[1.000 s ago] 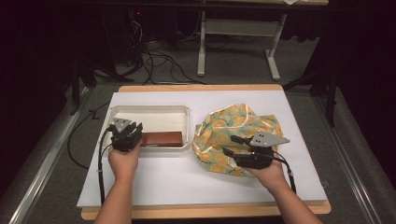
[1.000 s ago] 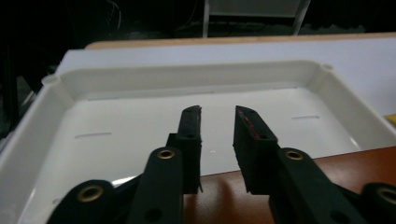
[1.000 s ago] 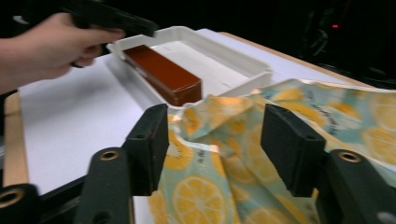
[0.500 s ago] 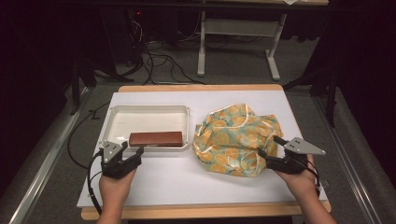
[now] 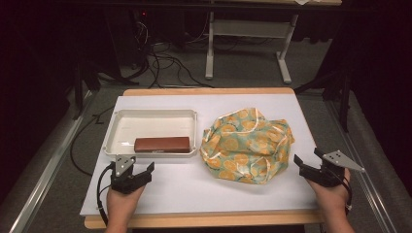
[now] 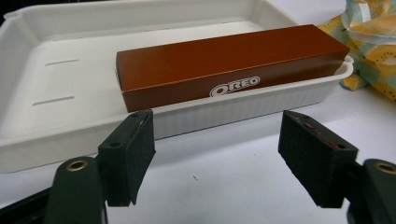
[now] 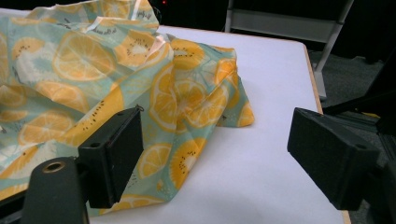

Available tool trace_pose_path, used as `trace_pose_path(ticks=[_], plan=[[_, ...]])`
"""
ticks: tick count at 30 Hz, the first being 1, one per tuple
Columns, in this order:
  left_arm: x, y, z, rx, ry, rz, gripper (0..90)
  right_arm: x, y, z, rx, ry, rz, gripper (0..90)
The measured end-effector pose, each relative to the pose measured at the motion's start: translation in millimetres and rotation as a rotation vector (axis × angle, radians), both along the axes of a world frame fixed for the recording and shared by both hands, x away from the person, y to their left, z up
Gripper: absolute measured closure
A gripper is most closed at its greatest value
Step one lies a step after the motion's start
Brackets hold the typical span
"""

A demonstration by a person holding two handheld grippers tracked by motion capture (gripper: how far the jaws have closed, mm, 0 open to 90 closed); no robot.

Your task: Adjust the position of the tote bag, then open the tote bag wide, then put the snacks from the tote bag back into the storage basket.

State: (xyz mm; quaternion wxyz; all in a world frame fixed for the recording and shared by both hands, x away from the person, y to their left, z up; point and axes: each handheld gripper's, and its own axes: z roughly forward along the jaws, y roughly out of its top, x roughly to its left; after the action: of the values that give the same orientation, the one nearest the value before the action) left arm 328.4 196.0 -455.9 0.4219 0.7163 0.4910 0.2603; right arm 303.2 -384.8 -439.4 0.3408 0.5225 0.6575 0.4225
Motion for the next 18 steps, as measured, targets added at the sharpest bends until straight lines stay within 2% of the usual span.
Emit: trace_pose_path(ticks=[3, 5, 8, 12, 14, 18], plan=[[-1.6, -1.7, -0.7, 0.020, -0.014, -0.012, 28.1, -0.5, 0.9, 0.3, 0.000, -0.010, -0.004, 19.5], [-0.1, -1.6, -0.7, 0.016, -0.004, -0.022, 28.1, 0.7, 2.2, -0.2, -0.003, -0.004, 0.004, 19.5], [-0.6, -1.3, 1.7, 0.012, -0.022, -0.024, 28.0, 2.3, 4.3, -1.4, -0.007, 0.002, 0.014, 19.5], [-1.4, -1.7, 1.7, 0.003, -0.020, -0.024, 28.1, -0.2, 6.1, -3.4, -0.020, 0.007, 0.023, 19.5], [-1.0, -1.9, 0.6, 0.003, -0.015, -0.026, 28.1, -0.2, 5.0, -2.7, -0.005, 0.004, 0.017, 19.6], [-2.0, -2.2, 0.9, 0.008, -0.015, -0.028, 28.0, 0.3, 3.5, -2.5, -0.006, 0.001, 0.022, 19.6]])
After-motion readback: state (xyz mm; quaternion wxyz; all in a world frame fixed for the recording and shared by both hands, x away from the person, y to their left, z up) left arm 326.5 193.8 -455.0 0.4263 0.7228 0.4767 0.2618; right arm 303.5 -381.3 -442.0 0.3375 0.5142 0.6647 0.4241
